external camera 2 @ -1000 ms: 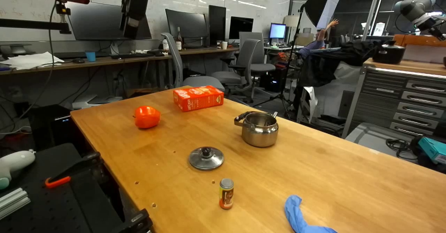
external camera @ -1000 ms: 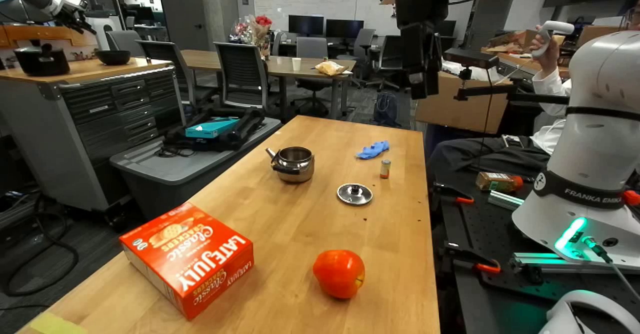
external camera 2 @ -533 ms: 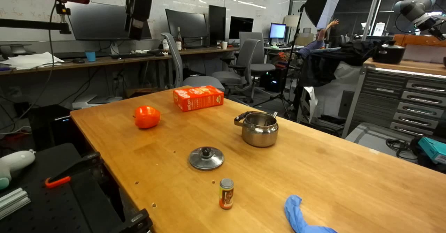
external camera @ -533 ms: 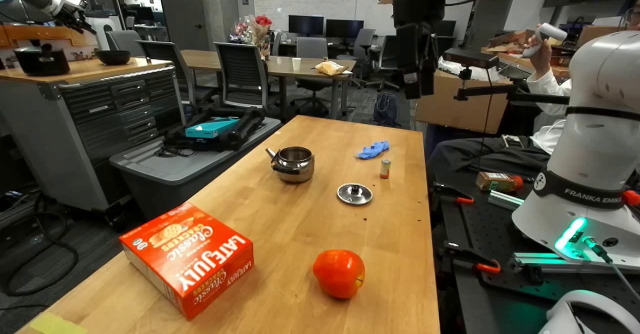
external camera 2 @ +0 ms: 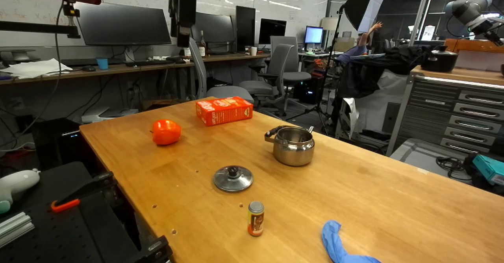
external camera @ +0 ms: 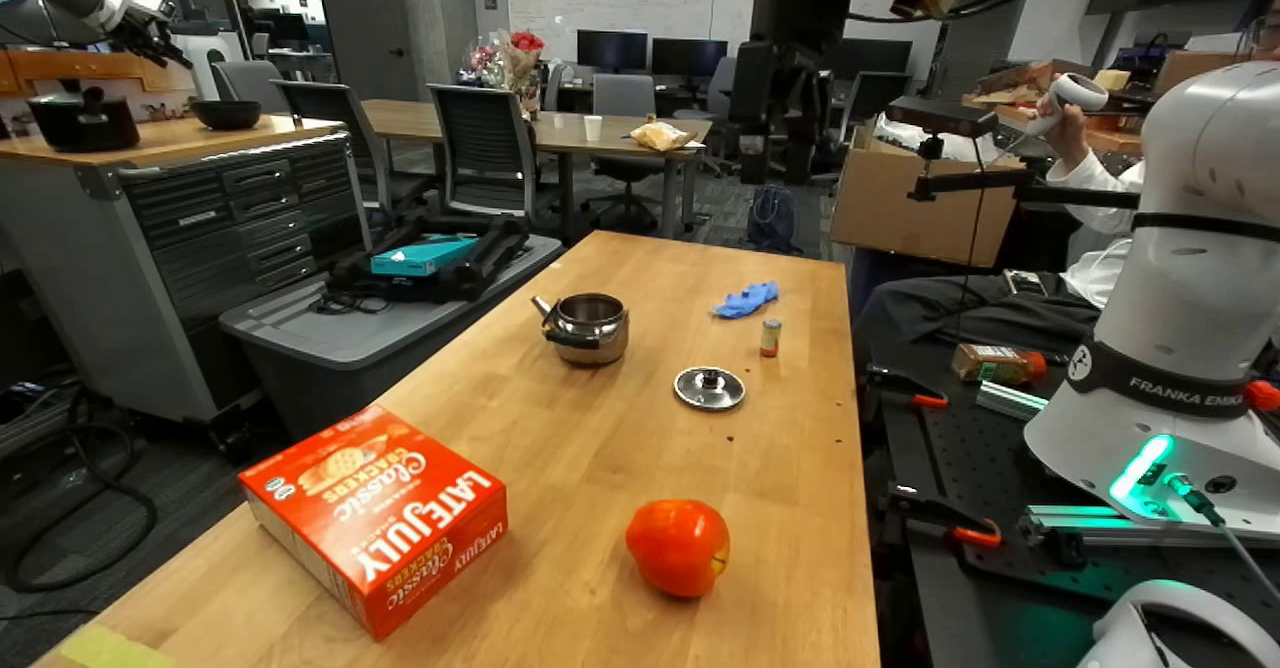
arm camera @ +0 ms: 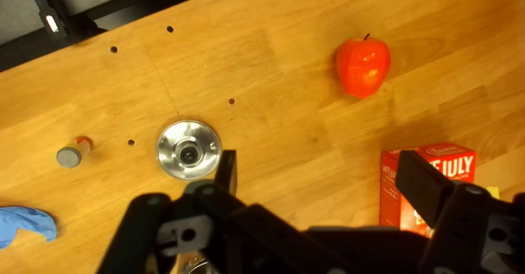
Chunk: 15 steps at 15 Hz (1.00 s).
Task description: Take the lid and place it on the teapot
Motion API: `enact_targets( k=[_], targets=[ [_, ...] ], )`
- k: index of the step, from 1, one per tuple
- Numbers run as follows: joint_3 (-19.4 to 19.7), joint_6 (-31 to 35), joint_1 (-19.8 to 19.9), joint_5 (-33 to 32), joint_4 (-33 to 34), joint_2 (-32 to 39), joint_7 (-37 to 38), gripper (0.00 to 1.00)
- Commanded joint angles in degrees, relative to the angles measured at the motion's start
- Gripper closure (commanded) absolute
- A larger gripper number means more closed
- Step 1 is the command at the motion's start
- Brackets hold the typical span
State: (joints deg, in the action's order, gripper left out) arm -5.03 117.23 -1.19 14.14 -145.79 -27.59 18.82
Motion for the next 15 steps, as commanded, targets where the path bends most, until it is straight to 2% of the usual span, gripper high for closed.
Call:
enact_targets(
  k=[1, 11, 15],
  targets=[
    [-0.5, 4.3, 0.9, -0.2, 0.1, 2.7, 1.9, 0.00],
    [-0.6, 11.7, 2.2, -4.4, 0.8, 11.8, 8.5, 0.00],
    [0.4, 13.1, 1.8, -3.3, 1.6, 15.5, 7.4, 0.00]
  ],
)
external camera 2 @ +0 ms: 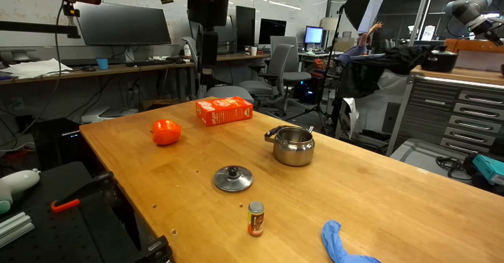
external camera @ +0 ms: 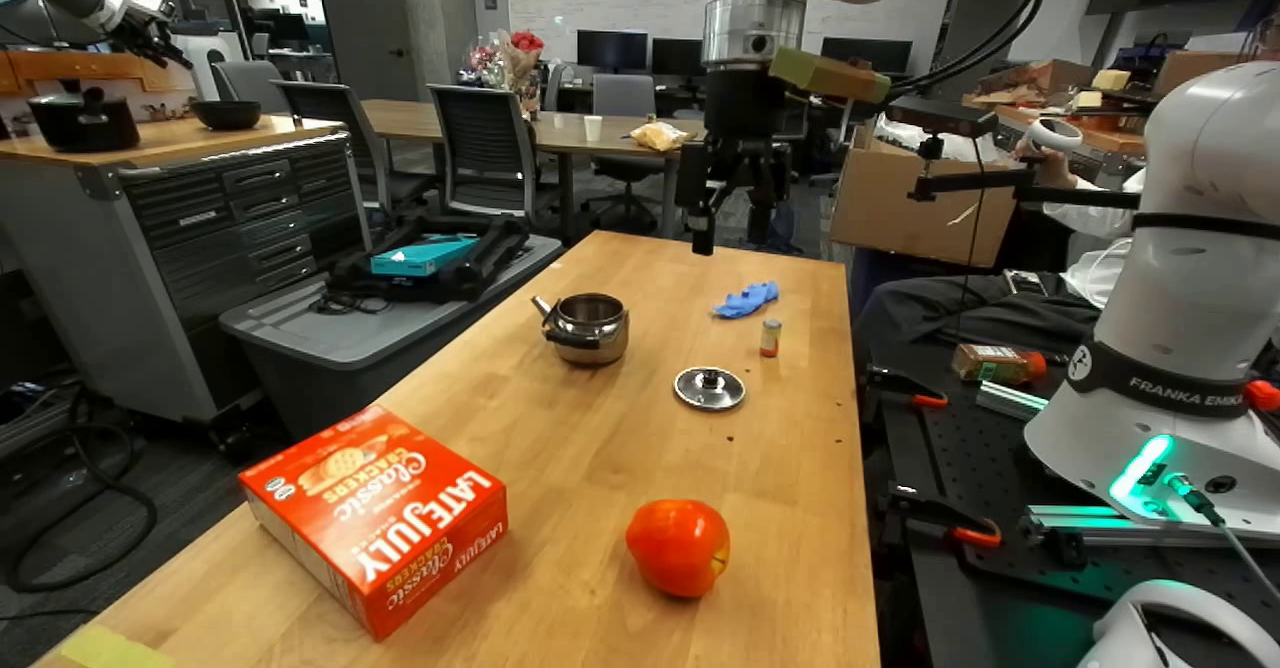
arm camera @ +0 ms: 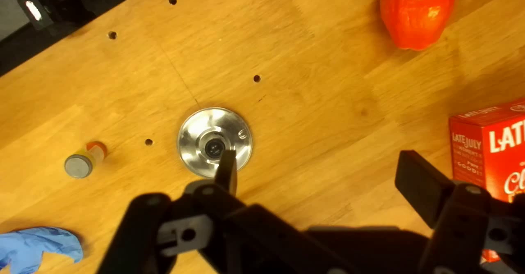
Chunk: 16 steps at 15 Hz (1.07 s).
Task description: Take the lid and place it on the teapot
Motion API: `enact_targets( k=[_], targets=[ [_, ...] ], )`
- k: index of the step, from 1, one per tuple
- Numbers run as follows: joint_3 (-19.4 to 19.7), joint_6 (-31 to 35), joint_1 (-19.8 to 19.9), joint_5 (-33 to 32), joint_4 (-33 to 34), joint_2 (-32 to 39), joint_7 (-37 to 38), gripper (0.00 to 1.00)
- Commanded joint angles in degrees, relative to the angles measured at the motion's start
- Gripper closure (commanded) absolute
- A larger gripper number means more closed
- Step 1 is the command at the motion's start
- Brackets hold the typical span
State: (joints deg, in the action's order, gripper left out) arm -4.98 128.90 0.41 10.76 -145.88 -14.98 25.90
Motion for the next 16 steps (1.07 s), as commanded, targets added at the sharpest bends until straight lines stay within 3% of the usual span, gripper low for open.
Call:
enact_targets(
  k=[1, 8, 16],
  targets=[
    [0.6, 1.9, 0.1, 0.3, 2.0, 3.7, 0.1, 0.00],
    [1.9, 4.2, 0.8, -1.4, 4.7, 10.4, 1.7, 0.00],
    [4.7, 4.1, 0.7, 3.8, 9.1, 19.6, -4.0, 0.00]
  ],
)
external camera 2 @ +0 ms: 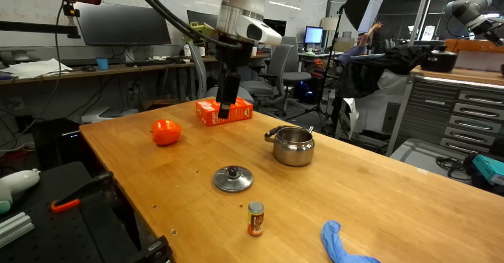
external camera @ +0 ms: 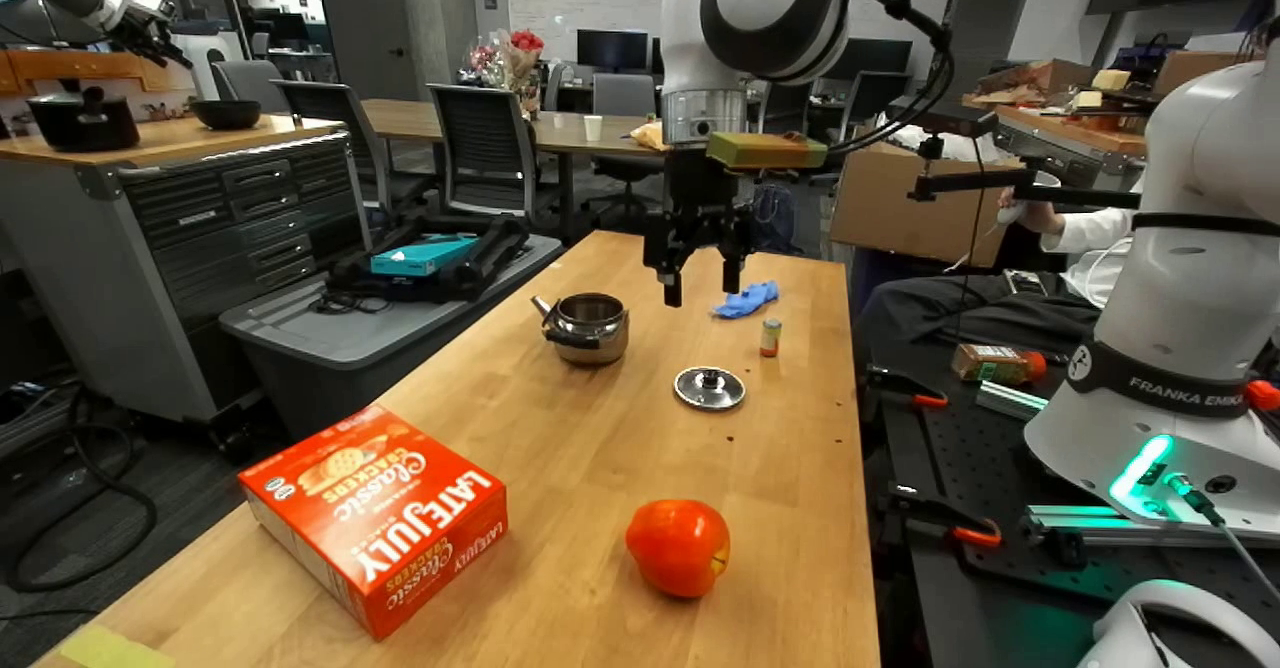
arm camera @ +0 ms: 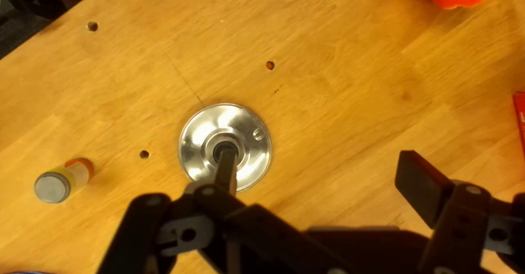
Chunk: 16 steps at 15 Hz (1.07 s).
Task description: Take the lid and place it on the teapot
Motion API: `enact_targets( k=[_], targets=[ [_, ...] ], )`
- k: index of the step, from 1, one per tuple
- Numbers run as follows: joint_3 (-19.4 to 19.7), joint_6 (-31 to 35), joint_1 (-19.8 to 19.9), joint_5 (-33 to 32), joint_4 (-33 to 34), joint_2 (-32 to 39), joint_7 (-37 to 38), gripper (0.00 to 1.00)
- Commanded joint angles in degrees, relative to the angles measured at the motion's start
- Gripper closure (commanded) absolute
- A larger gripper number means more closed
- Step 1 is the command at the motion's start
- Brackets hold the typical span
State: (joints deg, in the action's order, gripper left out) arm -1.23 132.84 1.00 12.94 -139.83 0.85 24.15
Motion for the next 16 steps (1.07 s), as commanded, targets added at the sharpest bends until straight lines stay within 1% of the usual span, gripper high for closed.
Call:
enact_targets(
  k=[1, 8, 11, 16],
  targets=[
    [1.3, 0.3, 0.2, 1.2, 3.6, 4.8, -2.0, 0.00],
    [3.3, 1.0, 0.2, 0.5, 5.6, 10.9, -1.4, 0.00],
    [3.5, 2.5, 0.1, 0.8, 6.0, 12.8, -1.6, 0.00],
    [4.0, 6.1, -0.6, -0.5, 5.8, 15.1, 0.0, 0.00]
  ],
)
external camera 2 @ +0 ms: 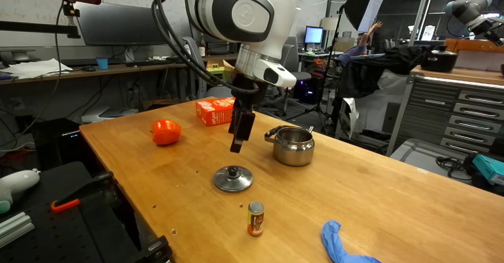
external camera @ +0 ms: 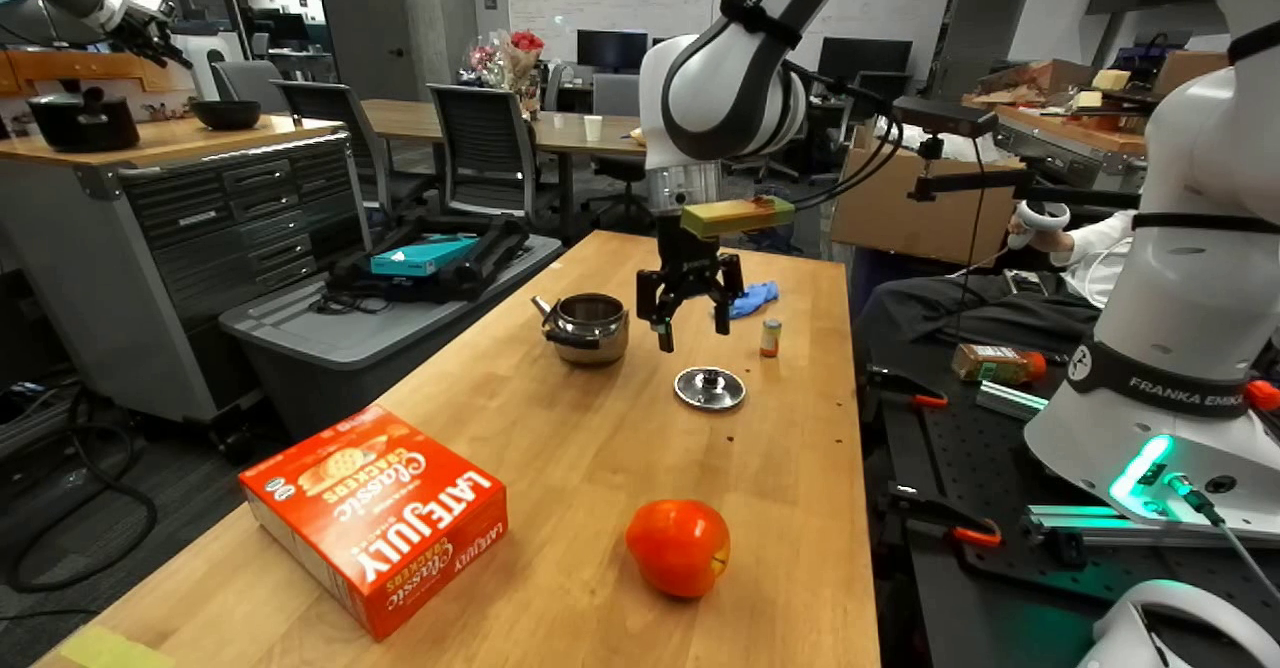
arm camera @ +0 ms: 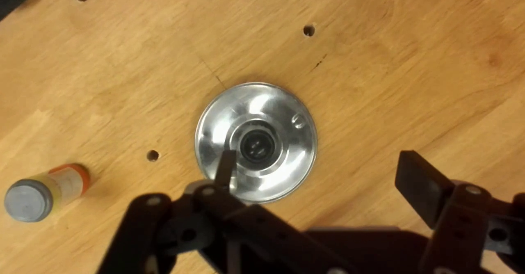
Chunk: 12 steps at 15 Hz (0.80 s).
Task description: Take the lid and place it on the teapot
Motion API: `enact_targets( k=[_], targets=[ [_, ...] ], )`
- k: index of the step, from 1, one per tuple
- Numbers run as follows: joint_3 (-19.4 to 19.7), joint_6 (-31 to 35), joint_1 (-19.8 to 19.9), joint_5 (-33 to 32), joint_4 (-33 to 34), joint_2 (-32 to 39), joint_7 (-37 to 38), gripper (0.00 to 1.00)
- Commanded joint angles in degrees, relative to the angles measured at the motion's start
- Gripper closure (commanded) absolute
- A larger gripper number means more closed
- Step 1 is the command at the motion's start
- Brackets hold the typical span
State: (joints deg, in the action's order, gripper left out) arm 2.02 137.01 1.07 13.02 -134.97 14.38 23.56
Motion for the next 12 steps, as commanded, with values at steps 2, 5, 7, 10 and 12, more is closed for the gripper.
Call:
enact_targets(
  k=[2, 5, 7, 10, 12],
  targets=[
    [0.9, 3.0, -0.9, -1.3, 0.7, 2.2, 1.1, 0.00],
    [1.3, 3.8, -1.0, -2.0, 0.3, 3.0, 1.5, 0.00],
    [1.7, 3.9, -1.1, -2.7, 0.1, 3.6, 1.8, 0.00],
    [2.3, 3.8, -1.3, -3.5, -0.1, 4.3, 2.3, 0.00],
    [2.8, 3.8, -1.4, -4.3, -0.1, 4.9, 2.6, 0.00]
  ],
)
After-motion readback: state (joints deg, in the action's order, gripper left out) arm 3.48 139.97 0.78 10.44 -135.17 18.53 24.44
